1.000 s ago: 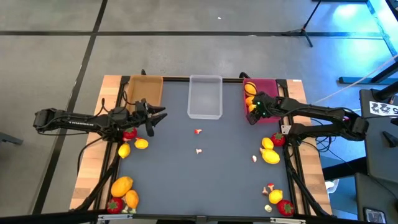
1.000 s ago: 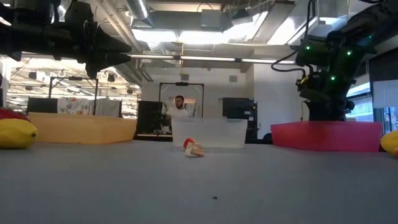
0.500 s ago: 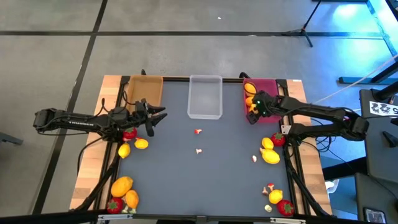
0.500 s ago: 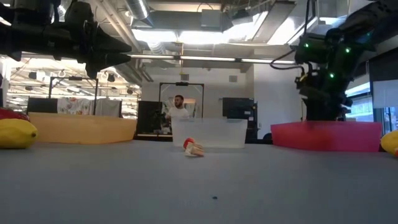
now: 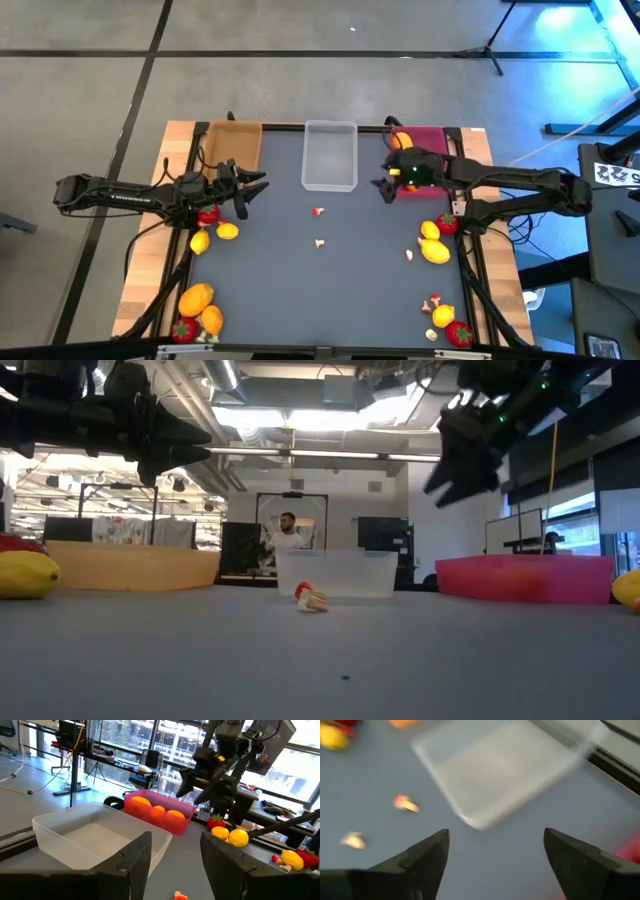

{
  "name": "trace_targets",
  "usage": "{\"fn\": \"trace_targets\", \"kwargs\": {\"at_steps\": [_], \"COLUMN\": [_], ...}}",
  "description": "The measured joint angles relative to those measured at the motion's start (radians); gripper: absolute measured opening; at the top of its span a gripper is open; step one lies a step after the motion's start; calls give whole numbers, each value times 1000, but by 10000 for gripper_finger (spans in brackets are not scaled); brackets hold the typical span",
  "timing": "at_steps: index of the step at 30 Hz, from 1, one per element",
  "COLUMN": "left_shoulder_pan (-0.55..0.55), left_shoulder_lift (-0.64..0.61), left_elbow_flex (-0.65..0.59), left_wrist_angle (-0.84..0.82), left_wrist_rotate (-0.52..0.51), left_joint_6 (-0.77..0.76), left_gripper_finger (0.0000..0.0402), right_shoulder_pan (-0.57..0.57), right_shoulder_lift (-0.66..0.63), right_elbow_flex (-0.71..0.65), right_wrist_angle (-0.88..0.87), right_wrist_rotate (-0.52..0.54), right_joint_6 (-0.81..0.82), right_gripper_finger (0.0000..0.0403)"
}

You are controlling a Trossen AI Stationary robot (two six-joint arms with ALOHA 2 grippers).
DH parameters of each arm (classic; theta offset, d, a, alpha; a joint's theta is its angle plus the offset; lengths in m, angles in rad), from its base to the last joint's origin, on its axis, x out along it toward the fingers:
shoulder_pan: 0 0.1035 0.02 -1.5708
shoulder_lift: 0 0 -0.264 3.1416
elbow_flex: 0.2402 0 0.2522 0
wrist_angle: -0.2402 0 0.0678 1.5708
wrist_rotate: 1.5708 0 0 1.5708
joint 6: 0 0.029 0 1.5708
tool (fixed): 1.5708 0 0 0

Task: Sort produce into baskets
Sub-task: Put the mushroom into the transparent bin

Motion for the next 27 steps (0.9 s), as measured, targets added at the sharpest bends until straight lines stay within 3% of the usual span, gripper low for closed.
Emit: {"fn": "trace_targets", "kwargs": {"at_steps": [13, 21, 27], "left_shoulder_pan": [0, 0, 0], "left_shoulder_lift": [0, 0, 0], "left_elbow_flex": [0, 0, 0], "left_wrist_angle": [0, 2, 2], "left_wrist_rotate": [0, 0, 0], "left_joint_6": [1, 0, 0], "left_gripper_finger": [166, 166, 166], "right_shoulder_pan": [193, 204, 204], "right_shoulder_lift": [193, 360, 452], "right_elbow_flex": [0, 0, 1], "right_wrist_angle": [360, 554, 638], "right_wrist_rotate": [0, -103, -104], "right_joint_6": [-126, -190, -250], "right_gripper_finger": [291, 248, 214]}}
